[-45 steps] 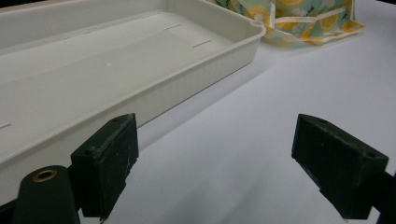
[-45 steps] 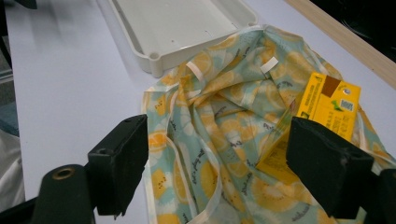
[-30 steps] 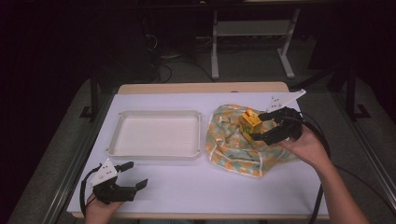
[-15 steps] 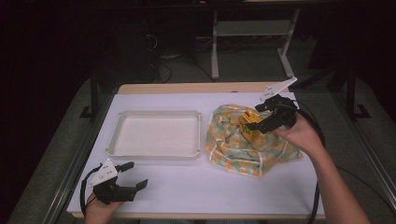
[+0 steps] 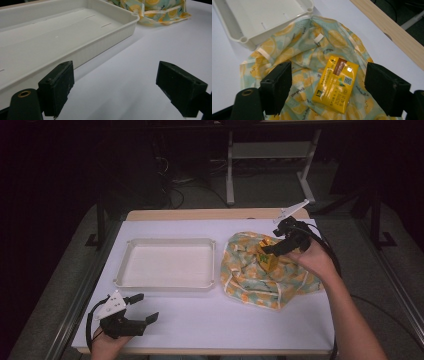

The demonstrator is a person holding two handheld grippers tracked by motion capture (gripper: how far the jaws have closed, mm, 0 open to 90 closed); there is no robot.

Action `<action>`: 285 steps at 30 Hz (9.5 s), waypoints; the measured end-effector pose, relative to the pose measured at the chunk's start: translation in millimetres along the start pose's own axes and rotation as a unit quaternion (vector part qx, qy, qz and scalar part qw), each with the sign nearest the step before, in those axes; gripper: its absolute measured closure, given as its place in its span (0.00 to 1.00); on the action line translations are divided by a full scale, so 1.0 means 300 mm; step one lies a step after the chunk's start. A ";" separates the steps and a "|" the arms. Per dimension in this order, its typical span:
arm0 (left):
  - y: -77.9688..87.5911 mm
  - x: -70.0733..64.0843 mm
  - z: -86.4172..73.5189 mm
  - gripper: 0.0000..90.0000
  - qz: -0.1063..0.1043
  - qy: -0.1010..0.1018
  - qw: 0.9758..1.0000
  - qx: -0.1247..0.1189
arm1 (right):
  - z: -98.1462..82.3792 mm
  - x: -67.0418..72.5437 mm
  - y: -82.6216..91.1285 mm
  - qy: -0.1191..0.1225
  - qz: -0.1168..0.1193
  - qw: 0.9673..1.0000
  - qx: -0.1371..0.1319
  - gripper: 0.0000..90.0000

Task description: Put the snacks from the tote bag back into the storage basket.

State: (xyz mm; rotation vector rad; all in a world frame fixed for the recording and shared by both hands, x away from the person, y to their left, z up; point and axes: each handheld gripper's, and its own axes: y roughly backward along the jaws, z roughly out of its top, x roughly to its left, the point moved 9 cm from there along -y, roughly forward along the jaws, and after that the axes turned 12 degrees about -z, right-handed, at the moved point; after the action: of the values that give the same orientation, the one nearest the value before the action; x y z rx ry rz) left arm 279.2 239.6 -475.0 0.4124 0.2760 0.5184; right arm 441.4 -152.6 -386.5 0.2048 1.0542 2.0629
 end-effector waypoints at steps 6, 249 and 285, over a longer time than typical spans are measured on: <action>0.003 0.002 0.005 0.16 0.004 0.001 1.000 -0.007 | -0.010 -0.011 -0.042 -0.012 -0.006 1.000 0.020 0.24; 0.014 -0.004 0.014 0.17 -0.004 -0.005 1.000 -0.018 | 0.422 0.563 -0.118 0.200 0.186 0.961 -0.043 0.55; 0.020 -0.002 0.015 0.17 -0.002 0.000 1.000 -0.022 | 0.452 0.624 -0.190 0.210 0.198 0.957 -0.037 0.55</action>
State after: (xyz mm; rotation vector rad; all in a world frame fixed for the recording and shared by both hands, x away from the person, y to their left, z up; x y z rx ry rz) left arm 277.7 242.7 -468.2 0.3699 0.2645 0.5185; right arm 411.2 83.5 -378.9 -0.0757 1.2612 2.5796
